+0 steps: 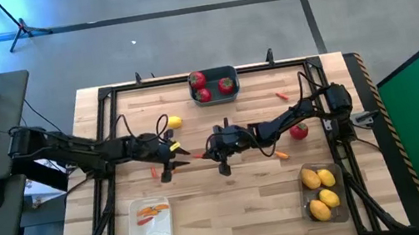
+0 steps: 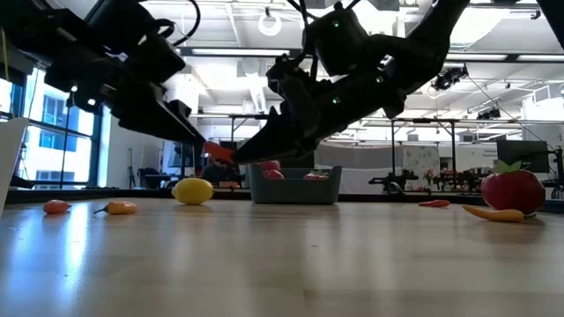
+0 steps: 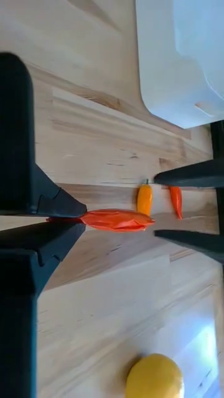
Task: Sort produce into baskets
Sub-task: Put the bottom center red chili pepper into the white bin, then put the right orange chili pepper into the white bin
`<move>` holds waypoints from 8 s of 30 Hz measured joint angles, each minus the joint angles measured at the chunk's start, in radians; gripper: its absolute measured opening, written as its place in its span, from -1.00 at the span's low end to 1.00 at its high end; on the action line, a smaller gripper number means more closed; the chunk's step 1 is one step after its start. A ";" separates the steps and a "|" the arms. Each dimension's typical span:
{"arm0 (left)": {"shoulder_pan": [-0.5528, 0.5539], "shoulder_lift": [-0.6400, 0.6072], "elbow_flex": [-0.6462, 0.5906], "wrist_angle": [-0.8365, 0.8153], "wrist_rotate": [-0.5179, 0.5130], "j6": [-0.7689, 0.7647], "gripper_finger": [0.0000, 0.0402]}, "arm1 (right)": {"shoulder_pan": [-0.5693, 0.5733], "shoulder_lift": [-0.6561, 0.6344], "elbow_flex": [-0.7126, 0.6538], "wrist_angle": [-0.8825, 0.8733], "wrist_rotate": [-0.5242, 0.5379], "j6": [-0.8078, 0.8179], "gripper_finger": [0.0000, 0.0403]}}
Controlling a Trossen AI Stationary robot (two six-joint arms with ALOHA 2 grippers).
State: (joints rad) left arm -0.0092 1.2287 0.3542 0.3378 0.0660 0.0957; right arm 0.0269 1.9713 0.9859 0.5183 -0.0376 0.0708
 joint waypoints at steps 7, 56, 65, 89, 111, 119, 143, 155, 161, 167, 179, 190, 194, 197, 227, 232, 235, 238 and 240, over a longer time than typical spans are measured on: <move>0.002 0.068 0.000 0.087 -0.004 -0.075 -0.31 | 0.000 0.000 0.000 0.011 0.000 0.000 -1.00; -0.313 -0.358 0.196 -0.841 0.407 -0.531 -1.00 | -0.039 -0.002 0.000 -0.029 -0.017 0.026 -0.20; -0.510 -0.329 0.174 -0.911 0.386 -0.773 -1.00 | -0.066 -0.002 0.000 -0.028 -0.018 0.026 -0.20; -0.403 -0.329 0.169 -0.911 0.361 -0.679 -0.58 | -0.108 -0.063 0.001 -0.289 0.072 0.053 -0.10; 0.078 -0.324 0.031 -0.350 0.191 -0.284 -0.90 | -0.013 -0.356 0.001 -1.402 -0.051 0.279 -0.10; 0.128 -0.324 -0.052 -0.162 0.191 -0.316 -0.98 | 0.028 -0.348 0.001 -1.461 -0.070 0.390 -0.10; 0.120 -0.324 -0.178 0.079 0.178 -0.318 -0.98 | 0.026 -0.321 -0.120 -1.361 -0.041 0.346 -0.52; 0.120 -0.324 -0.189 0.178 0.043 -0.327 -0.99 | 0.017 -0.324 -0.086 -1.165 -0.028 0.260 -0.93; 0.119 -0.324 -0.295 0.442 0.006 -0.353 -0.99 | 0.006 -0.322 -0.085 -0.780 0.042 0.151 -0.98; 0.119 -0.324 -0.311 0.481 -0.083 -0.329 -0.97 | -0.027 -0.322 -0.084 -0.255 0.100 0.008 -0.99; 0.056 -0.255 -0.152 0.468 -0.156 -0.246 -0.58 | -0.042 -0.322 -0.084 0.139 0.088 -0.132 -0.99; 0.013 0.027 0.050 0.416 -0.248 -0.129 -0.44 | -0.037 -0.322 -0.084 0.168 0.087 -0.160 -0.99; 0.013 0.066 0.092 0.418 -0.185 -0.130 -0.44 | -0.038 -0.321 -0.084 0.176 0.091 -0.177 -0.99; 0.012 0.086 0.110 0.416 -0.175 -0.128 -0.44 | -0.038 -0.321 -0.084 0.179 0.092 -0.184 -0.99; 0.013 0.092 0.167 0.302 -0.123 -0.110 -0.97 | -0.038 -0.330 -0.084 0.170 0.111 -0.105 -0.12; 0.013 -0.009 0.167 0.115 -0.058 -0.083 -0.97 | -0.038 -0.369 -0.084 0.140 0.137 -0.115 -0.02; 0.011 -0.089 0.167 -0.014 0.074 -0.095 -0.97 | -0.038 -0.401 -0.084 0.083 0.169 -0.142 -0.02; -0.006 -0.173 0.167 -0.153 0.143 -0.139 -0.97 | -0.038 -0.422 -0.084 0.030 0.198 -0.161 -0.01; -0.025 -0.229 0.167 -0.255 0.156 -0.157 -0.97 | -0.040 -0.425 -0.084 0.021 0.205 -0.173 -0.01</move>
State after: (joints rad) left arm -0.0347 1.0001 0.5213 0.0827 0.2220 -0.0609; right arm -0.0134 1.5463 0.9024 0.5392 0.1673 -0.1023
